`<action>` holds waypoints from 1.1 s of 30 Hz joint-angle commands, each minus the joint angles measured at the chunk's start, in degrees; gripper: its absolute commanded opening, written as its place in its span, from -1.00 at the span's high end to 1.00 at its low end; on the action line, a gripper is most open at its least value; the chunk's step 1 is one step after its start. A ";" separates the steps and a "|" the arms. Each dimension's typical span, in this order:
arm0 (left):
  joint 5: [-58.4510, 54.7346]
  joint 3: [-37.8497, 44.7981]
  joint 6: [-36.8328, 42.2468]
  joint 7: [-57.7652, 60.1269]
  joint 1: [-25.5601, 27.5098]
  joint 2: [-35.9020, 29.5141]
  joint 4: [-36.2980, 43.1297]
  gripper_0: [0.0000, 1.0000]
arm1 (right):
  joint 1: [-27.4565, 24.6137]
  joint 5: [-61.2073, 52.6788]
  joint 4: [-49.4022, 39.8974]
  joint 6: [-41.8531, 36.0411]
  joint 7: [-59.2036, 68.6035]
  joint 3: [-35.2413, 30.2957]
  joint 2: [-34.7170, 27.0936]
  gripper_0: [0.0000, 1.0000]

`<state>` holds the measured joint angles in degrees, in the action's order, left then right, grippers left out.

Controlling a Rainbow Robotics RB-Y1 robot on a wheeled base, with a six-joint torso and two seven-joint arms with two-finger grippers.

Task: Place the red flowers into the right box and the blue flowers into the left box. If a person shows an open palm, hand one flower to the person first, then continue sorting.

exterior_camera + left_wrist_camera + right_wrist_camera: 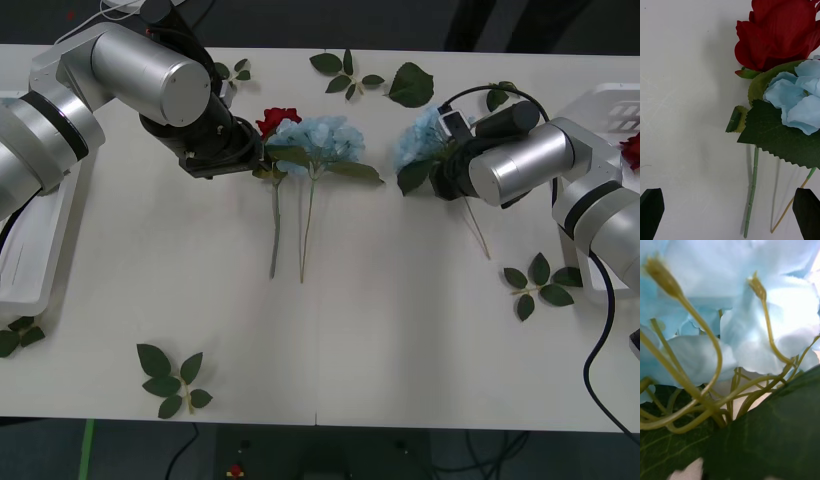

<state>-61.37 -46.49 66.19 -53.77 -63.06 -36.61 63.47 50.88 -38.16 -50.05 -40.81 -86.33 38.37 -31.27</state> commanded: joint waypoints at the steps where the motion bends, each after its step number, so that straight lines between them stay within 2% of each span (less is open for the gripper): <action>1: -0.33 -0.27 -0.19 3.05 -2.94 0.49 1.57 -1.00 | 2.38 -0.33 -0.05 1.00 1.69 0.30 0.69 1.00; 8: -0.77 -0.27 0.08 2.88 -2.85 0.14 1.83 -1.00 | 2.29 -1.48 -2.60 1.44 1.78 0.04 -1.42 1.00; 14: -0.95 -0.27 1.22 2.88 -2.77 -0.83 2.71 -1.00 | 1.50 -6.40 -8.22 1.35 0.90 -2.25 -4.85 1.00; 24: -2.35 0.52 2.45 2.79 -2.77 -3.20 5.26 -1.00 | -5.62 -15.27 -28.26 1.17 1.17 -11.12 -11.71 1.00; 29: -2.44 7.11 7.64 -1.87 -2.85 -3.29 6.40 -1.00 | -9.40 -21.87 -36.79 -0.85 1.96 -16.22 -12.67 1.00; 33: -2.62 17.22 15.37 -10.83 -2.77 -3.20 7.28 -1.00 | -13.97 -28.72 -45.40 -2.52 2.57 -21.14 -12.58 1.00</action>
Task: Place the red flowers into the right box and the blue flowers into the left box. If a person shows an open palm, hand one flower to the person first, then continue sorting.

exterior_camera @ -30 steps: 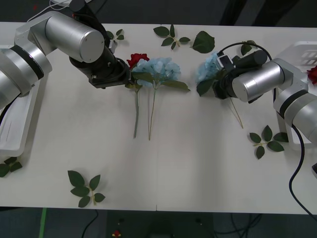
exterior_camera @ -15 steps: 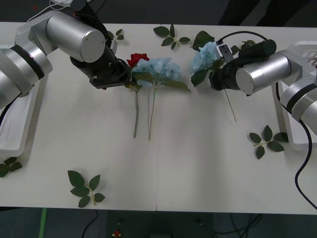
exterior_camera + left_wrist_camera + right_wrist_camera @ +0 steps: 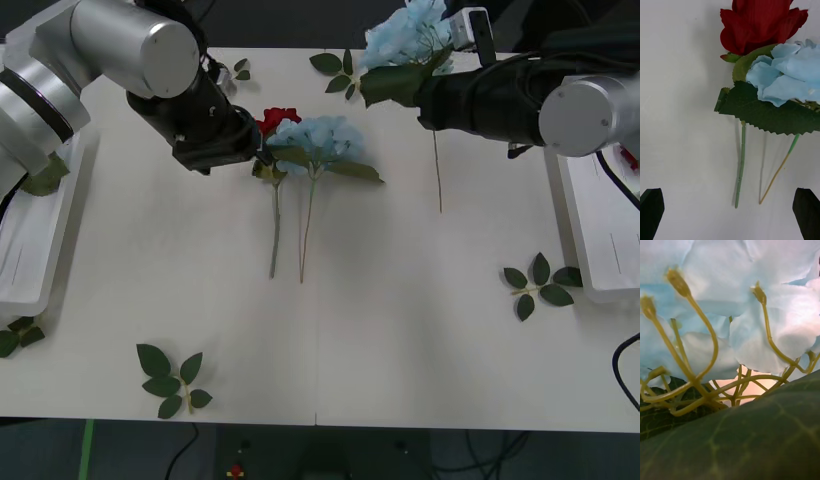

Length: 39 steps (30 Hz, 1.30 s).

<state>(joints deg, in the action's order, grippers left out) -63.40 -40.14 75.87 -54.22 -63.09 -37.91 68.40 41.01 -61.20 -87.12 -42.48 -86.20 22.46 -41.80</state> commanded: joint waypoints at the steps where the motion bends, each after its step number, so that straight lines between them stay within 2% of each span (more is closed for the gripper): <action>1: -0.76 13.94 7.80 -13.20 -2.74 -1.82 2.44 -1.00 | -5.32 -8.68 -10.26 -0.77 2.17 -6.03 -2.06 1.00; 5: -1.99 25.55 12.81 -27.52 -1.07 -1.64 2.61 -1.00 | -7.87 -16.15 -16.76 -0.50 2.52 -7.44 -1.80 1.00; 8: -4.72 31.70 13.43 -37.02 1.04 -1.64 2.61 -1.00 | -9.19 -19.22 -20.19 1.61 2.52 -7.52 -1.01 1.00; 9: -4.72 31.70 13.43 -37.02 1.04 -1.64 2.61 -1.00 | -9.19 -19.22 -20.19 1.61 2.52 -7.52 -1.01 1.00; 10: -6.39 34.69 13.43 -43.52 2.89 -1.64 2.61 -1.00 | -9.37 -20.45 -22.39 2.92 2.61 -7.44 -0.04 1.00; 16: -9.29 40.93 10.70 -63.29 8.78 -1.55 2.70 -1.00 | -8.49 -22.56 -26.43 6.09 1.29 -7.44 2.95 1.00; 24: -16.15 45.32 6.84 -79.55 17.57 -1.11 2.70 -1.00 | -7.43 -21.68 -29.86 6.18 -1.08 -7.79 5.32 1.00; 31: -25.20 46.82 6.40 -83.77 22.93 2.05 2.70 -1.00 | -7.43 -22.12 -31.35 6.18 -2.31 -7.44 6.03 1.00; 39: -25.99 50.24 11.67 -85.88 23.37 6.53 2.70 -1.00 | -7.43 -22.30 -31.53 6.18 -3.72 -6.38 7.17 1.00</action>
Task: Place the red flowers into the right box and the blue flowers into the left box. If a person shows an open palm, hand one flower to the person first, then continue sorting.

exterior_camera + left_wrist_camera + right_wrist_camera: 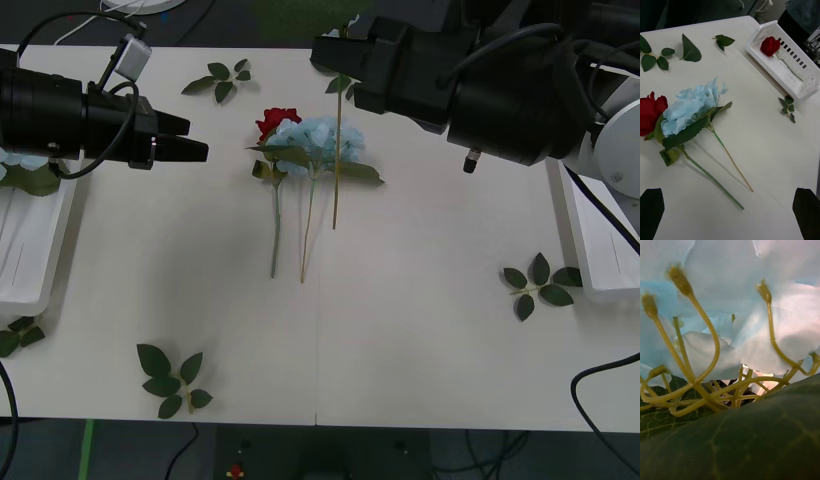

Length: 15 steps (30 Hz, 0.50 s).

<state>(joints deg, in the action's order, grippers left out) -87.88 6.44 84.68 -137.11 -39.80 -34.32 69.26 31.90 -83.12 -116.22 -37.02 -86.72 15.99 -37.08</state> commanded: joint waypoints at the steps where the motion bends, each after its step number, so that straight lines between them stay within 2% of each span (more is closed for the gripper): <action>1: -1.94 4.19 3.12 -3.60 0.07 3.47 1.84 -1.00 | 1.68 -0.38 -2.43 0.72 -3.28 0.27 2.63 1.00; 8: -8.62 8.24 8.57 -4.74 0.07 9.80 1.84 -1.00 | 1.68 -0.46 -2.43 0.90 -3.98 1.50 3.33 1.00; 15: -13.37 8.59 11.91 -4.66 -0.01 13.05 1.84 -1.00 | 1.68 -0.99 -2.43 2.39 -4.33 2.91 3.86 1.00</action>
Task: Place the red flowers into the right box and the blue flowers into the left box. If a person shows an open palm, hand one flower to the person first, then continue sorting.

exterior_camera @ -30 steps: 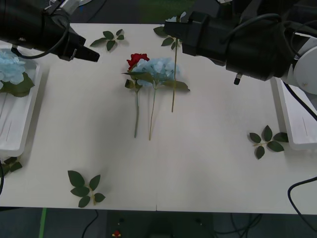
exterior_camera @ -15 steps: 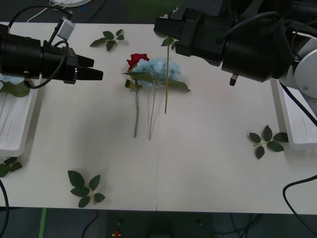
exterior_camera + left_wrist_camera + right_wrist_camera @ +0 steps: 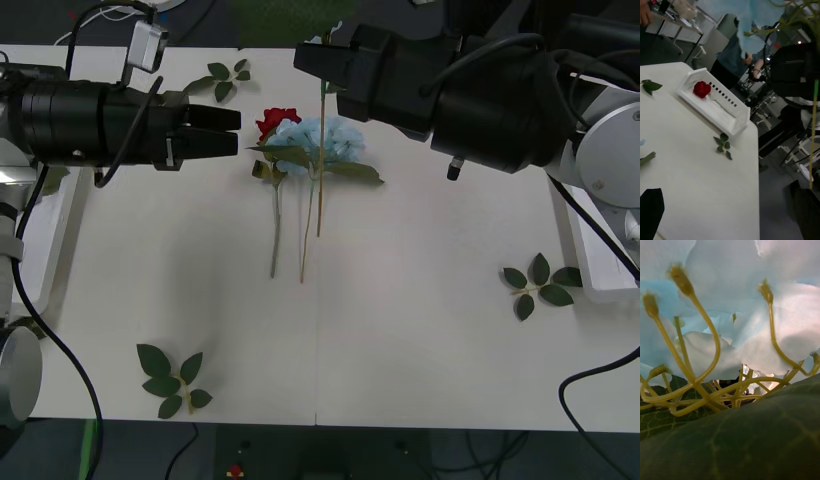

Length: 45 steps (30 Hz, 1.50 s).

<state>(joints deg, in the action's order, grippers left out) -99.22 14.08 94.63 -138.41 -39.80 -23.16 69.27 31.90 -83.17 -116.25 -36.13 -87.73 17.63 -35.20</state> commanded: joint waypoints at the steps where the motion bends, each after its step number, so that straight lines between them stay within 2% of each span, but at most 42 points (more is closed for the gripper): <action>1: -2.38 0.69 2.14 -3.36 -0.01 1.98 1.83 -1.00 | 1.68 -1.03 -2.41 1.59 -3.32 1.36 2.07 1.00; 16: -10.99 -9.24 -0.94 -2.57 -0.81 2.51 1.83 -1.00 | 1.85 -1.91 -2.41 2.30 -4.02 1.88 1.98 1.00; 31: -15.74 -19.44 -7.35 0.86 -5.20 2.60 1.83 -1.00 | 1.94 -2.09 -2.41 3.00 -4.20 1.88 1.80 1.00; 43: -16.53 -20.85 -8.85 1.38 -5.64 3.30 1.83 -1.00 | 1.94 -2.26 -2.41 3.18 -4.46 1.88 1.80 1.00; 44: -16.53 -20.85 -8.85 1.38 -5.64 3.30 1.83 -0.94 | 1.94 -2.26 -2.41 3.18 -4.46 1.88 1.80 1.00; 45: -16.53 -20.85 -8.85 1.30 -5.64 3.39 1.74 0.03 | 1.94 -2.26 -2.41 3.18 -4.46 1.80 1.80 1.00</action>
<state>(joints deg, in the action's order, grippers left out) -114.95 -6.37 86.34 -138.38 -42.58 -20.91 69.29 31.90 -84.81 -116.26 -33.89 -90.22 19.15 -35.16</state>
